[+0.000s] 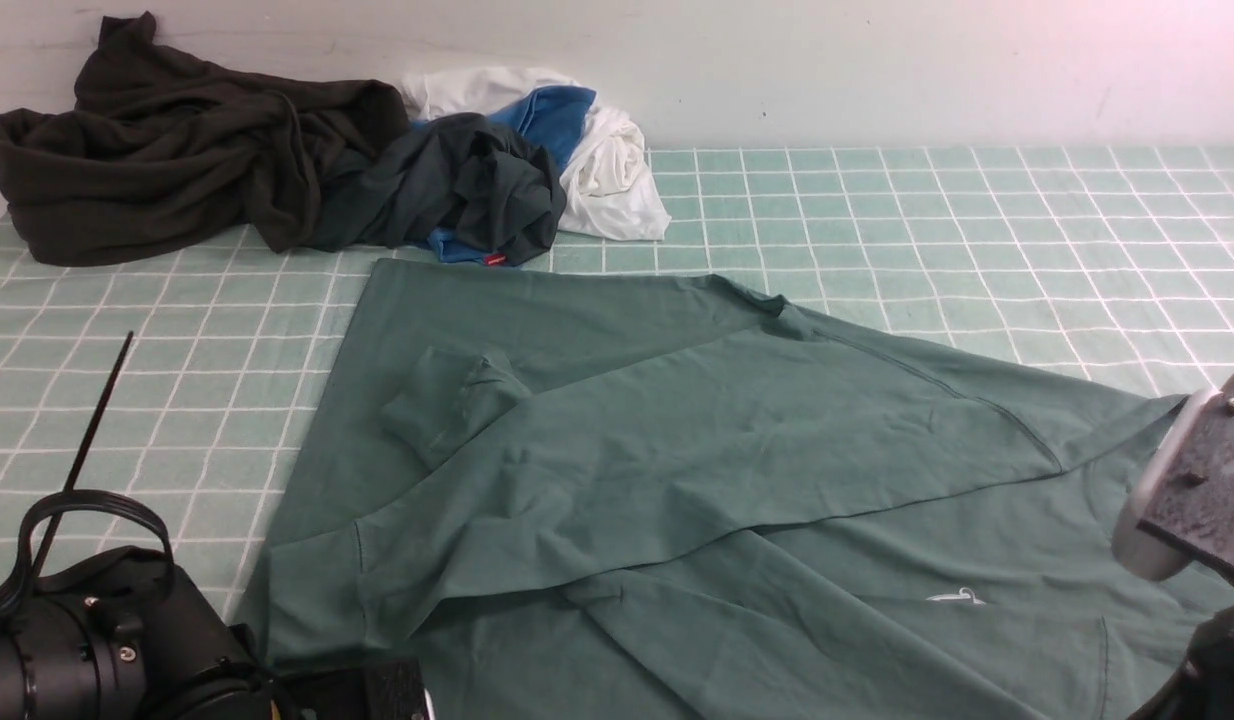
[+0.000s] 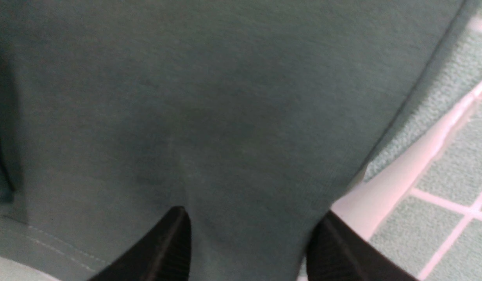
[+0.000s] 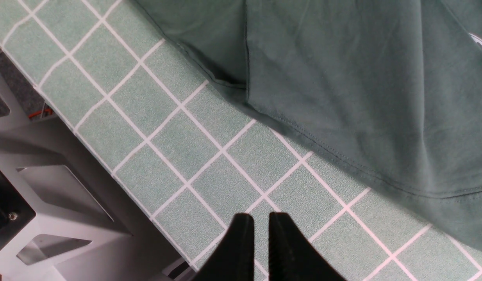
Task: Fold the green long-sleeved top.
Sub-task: Use both arms simultaneously to clamp the lower edge of the clothing fabric
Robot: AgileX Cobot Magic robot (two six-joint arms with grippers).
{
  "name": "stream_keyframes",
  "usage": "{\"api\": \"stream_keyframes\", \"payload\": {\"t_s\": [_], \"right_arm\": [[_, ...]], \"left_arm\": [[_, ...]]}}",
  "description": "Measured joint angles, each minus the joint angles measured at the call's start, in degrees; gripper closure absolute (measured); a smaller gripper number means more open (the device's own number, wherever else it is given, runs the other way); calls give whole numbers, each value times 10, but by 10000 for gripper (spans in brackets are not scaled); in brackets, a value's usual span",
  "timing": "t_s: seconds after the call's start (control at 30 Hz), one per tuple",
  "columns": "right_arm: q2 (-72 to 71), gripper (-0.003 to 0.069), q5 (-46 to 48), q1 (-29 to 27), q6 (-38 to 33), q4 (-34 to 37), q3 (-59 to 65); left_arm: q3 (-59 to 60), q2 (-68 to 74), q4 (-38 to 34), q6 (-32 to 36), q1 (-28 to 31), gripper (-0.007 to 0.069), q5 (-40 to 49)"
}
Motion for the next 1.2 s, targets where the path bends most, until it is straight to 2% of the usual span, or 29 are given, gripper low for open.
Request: {"api": "stream_keyframes", "payload": {"t_s": [0.37, 0.5, 0.97, 1.1, 1.2], "right_arm": [[0, 608, 0, 0, 0, 0, 0], [0, 608, 0, 0, 0, 0, 0], [0, 608, 0, 0, 0, 0, 0], [0, 608, 0, 0, 0, 0, 0], [0, 608, 0, 0, 0, -1, 0]], "left_arm": [[0, 0, 13, -34, 0, 269, -4], [-23, 0, 12, -56, -1, 269, 39], [-38, 41, 30, -57, -1, 277, 59], [-47, 55, 28, -61, -1, 340, 70], [-51, 58, 30, -86, -1, 476, 70]]}}
